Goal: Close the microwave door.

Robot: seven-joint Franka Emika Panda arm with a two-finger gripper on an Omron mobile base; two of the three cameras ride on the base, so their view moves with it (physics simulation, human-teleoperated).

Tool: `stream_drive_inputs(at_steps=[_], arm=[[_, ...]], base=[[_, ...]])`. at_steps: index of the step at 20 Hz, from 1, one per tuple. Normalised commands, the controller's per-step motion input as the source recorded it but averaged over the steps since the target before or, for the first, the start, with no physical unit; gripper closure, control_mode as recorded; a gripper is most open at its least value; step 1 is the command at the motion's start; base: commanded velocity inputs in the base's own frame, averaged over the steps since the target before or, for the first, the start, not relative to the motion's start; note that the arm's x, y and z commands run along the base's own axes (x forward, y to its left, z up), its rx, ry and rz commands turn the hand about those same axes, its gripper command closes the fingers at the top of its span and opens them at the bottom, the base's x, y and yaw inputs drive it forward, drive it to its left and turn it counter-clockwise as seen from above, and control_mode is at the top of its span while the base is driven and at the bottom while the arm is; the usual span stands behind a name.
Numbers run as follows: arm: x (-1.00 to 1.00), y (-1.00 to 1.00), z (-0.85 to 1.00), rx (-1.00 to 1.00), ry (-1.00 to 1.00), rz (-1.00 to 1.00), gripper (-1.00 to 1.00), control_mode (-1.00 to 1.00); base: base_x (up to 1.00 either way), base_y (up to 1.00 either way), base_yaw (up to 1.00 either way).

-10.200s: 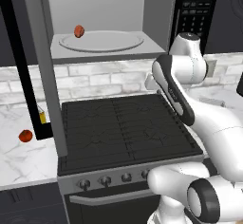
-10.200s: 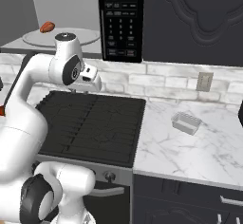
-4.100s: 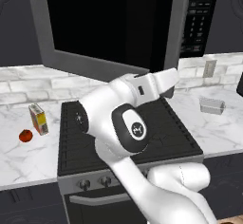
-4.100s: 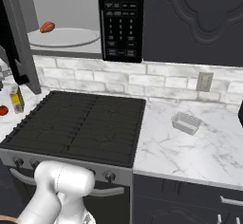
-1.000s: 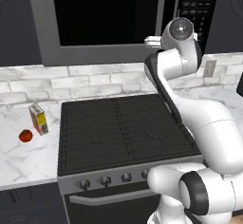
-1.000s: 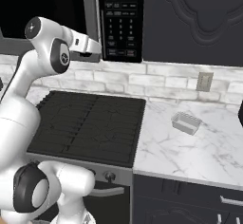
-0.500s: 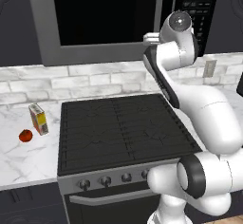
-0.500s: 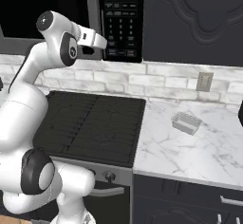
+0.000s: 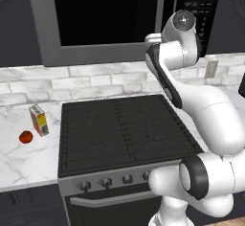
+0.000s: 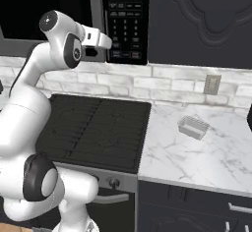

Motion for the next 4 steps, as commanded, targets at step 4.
stream_drive_inputs(at_steps=[4], arm=[[0.2,0.0,0.0,0.0,0.0,0.0,-1.0,-1.0]], base=[[0.0,0.0,0.0]])
